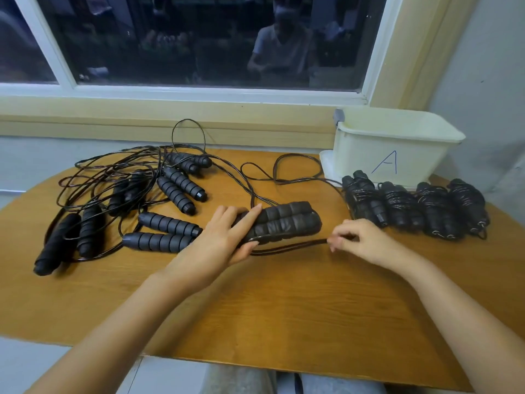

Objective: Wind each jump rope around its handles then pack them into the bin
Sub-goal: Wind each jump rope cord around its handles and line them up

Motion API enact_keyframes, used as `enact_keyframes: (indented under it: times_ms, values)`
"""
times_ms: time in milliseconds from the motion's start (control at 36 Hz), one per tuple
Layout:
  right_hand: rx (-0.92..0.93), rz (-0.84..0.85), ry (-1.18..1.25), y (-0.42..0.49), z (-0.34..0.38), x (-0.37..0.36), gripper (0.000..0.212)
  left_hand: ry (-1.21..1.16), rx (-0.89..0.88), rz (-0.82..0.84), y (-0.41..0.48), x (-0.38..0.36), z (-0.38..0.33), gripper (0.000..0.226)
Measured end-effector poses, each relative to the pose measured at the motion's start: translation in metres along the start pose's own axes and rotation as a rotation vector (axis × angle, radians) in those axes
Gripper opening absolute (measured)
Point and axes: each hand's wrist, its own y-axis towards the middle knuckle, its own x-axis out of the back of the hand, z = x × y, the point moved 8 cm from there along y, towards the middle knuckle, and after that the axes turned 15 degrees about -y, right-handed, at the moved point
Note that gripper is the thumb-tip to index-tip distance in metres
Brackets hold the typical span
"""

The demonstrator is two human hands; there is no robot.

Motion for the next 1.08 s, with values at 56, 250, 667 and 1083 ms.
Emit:
enact_keyframes:
  times_ms: [56, 250, 667, 1083]
  values:
    - [-0.017, 0.082, 0.110, 0.011, -0.001, 0.005, 0.029, 0.098, -0.114, 0.034, 0.000, 0.007, -0.022, 0.066]
    - [-0.027, 0.126, 0.202, 0.048, 0.046, 0.043, 0.029, 0.393, -0.350, 0.141, -0.006, -0.005, -0.081, 0.073]
    - [0.060, -0.270, -0.122, -0.030, 0.151, 0.048, 0.045, 0.323, 0.269, -0.044, 0.019, 0.012, 0.007, 0.075]
    - [-0.128, -0.114, 0.922, -0.007, 0.099, -0.024, 0.028, -0.301, 0.213, -0.049, 0.010, 0.016, -0.025, 0.071]
